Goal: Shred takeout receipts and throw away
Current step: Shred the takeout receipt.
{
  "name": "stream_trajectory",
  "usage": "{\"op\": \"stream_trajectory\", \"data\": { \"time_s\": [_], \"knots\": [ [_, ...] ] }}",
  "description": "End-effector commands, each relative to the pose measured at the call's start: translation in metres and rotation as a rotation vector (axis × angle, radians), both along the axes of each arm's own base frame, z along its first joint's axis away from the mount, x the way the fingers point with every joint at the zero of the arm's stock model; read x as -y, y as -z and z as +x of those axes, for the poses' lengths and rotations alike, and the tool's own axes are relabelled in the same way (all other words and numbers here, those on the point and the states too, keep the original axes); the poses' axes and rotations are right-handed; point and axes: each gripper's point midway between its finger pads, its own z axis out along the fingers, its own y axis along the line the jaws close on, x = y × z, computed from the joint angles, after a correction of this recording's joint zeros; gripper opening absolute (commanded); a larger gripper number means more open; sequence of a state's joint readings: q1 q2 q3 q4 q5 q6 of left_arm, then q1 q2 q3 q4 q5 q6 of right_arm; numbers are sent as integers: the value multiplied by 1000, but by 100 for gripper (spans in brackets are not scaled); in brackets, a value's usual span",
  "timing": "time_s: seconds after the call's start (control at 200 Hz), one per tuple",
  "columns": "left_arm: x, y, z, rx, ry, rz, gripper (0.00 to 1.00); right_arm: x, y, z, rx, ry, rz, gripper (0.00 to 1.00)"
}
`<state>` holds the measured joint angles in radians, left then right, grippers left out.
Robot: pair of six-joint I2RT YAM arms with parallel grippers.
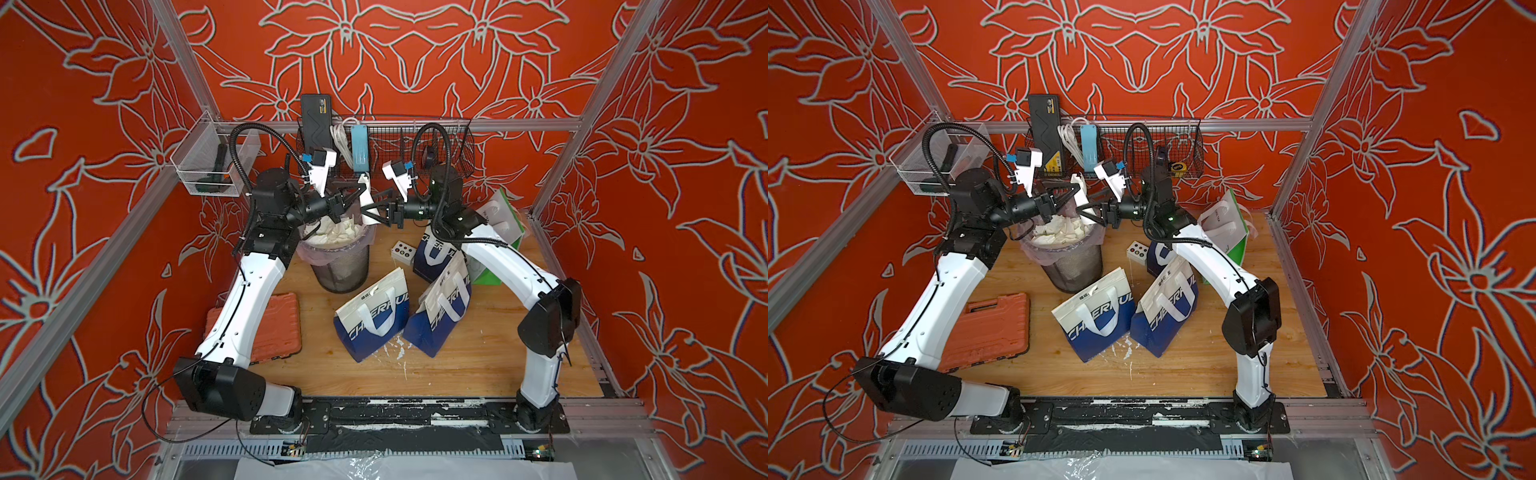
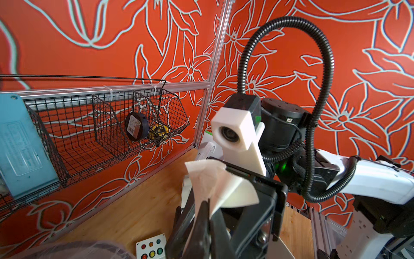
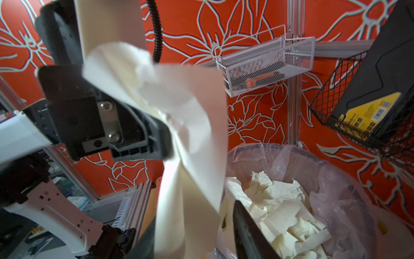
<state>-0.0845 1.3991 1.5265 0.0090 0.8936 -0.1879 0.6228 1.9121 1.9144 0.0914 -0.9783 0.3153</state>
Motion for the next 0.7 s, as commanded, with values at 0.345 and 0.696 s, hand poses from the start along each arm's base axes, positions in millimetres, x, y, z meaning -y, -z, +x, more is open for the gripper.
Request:
{"op": "stream_trajectory", "data": {
  "time_s": [0.345, 0.696],
  "knots": [
    [-10, 2, -2, -8, -14, 1, 0, -3, -33, -10, 102, -44, 78, 0],
    [-40, 49, 30, -58, -248, 223, 0, -3, -29, -19, 368, 66, -46, 0]
  ]
}}
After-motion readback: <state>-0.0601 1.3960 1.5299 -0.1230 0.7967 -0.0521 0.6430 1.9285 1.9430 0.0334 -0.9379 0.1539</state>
